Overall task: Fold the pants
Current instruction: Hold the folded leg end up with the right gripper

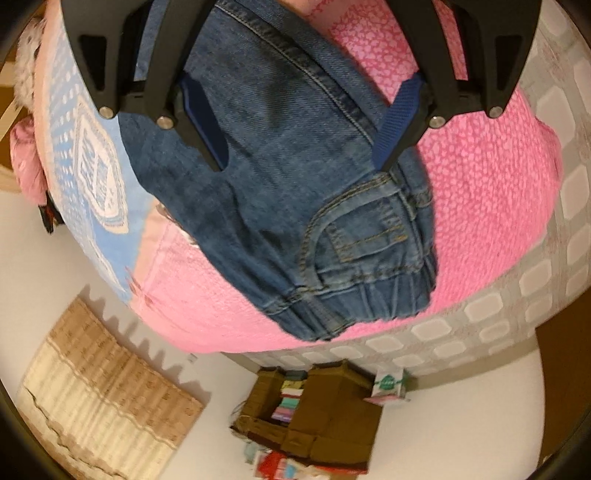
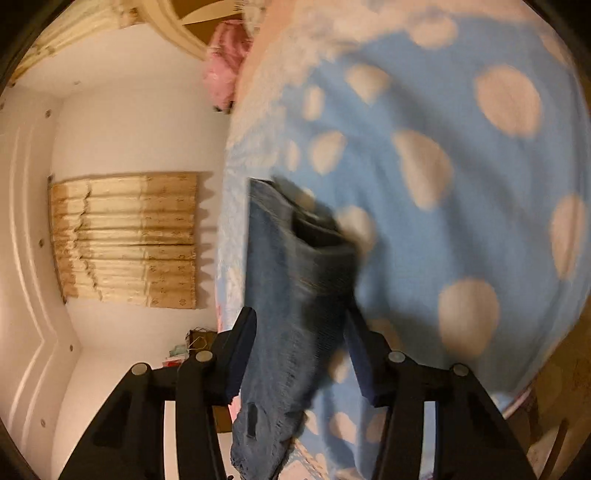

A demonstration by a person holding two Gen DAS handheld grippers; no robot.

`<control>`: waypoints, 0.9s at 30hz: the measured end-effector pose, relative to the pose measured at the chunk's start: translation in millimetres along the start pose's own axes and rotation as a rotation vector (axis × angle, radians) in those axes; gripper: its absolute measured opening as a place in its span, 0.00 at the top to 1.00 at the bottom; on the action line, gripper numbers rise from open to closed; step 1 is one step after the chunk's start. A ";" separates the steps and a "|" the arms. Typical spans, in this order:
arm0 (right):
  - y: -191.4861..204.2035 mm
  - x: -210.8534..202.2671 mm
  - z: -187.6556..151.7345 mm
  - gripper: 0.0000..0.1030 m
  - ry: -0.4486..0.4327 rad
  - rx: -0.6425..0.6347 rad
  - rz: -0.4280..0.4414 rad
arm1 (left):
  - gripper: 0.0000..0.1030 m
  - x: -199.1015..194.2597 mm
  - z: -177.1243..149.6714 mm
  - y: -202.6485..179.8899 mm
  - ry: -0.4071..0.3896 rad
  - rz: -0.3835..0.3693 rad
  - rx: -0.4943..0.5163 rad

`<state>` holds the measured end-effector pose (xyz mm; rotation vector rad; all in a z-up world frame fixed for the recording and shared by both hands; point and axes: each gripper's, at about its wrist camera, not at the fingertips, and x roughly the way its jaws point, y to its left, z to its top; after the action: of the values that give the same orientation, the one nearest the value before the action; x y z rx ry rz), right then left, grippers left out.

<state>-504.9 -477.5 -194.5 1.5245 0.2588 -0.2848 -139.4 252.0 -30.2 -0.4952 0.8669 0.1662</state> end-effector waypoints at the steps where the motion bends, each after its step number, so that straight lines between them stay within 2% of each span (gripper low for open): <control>1: -3.3 -4.1 -4.1 0.50 -0.011 0.006 0.010 | 0.20 1.1 -0.3 0.7 0.003 0.001 -0.007; 2: -4.2 -1.2 -5.1 0.50 -0.015 0.002 0.016 | 0.20 2.2 -0.7 0.3 0.005 0.005 -0.007; 4: -5.5 3.5 -3.1 0.58 -0.011 -0.014 0.014 | 0.20 4.5 -1.3 -2.8 0.010 0.014 0.004; 6: -5.8 7.7 5.4 0.70 -0.013 -0.032 0.015 | 0.20 5.3 -2.6 -7.7 0.011 0.020 0.026; 12: 8.9 37.1 21.4 0.71 0.034 -0.078 0.093 | 0.20 5.9 -6.0 -14.2 0.007 0.029 0.053; 16: 13.6 44.5 22.7 0.77 0.032 -0.106 0.043 | 0.20 9.0 -6.3 -13.3 0.020 0.022 0.034; 18: 13.5 43.3 20.6 0.88 0.023 -0.106 0.005 | 0.20 9.8 -6.1 -13.4 0.023 0.016 0.031; 21: 39.5 44.1 13.6 0.93 0.023 -0.251 -0.095 | 0.20 9.9 -5.7 -12.1 0.026 0.004 0.029; 23: 68.2 42.6 7.5 0.94 0.012 -0.358 -0.119 | 0.20 10.2 -4.8 -9.1 0.028 -0.007 0.018; 27: 152.0 52.5 -21.4 0.94 0.012 -0.652 -0.157 | 0.20 13.1 -1.6 0.2 0.043 -0.038 -0.028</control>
<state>-403.5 -453.3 -70.3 0.8631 0.4337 -0.2802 -132.1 250.6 -41.2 -0.5429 0.8976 0.1335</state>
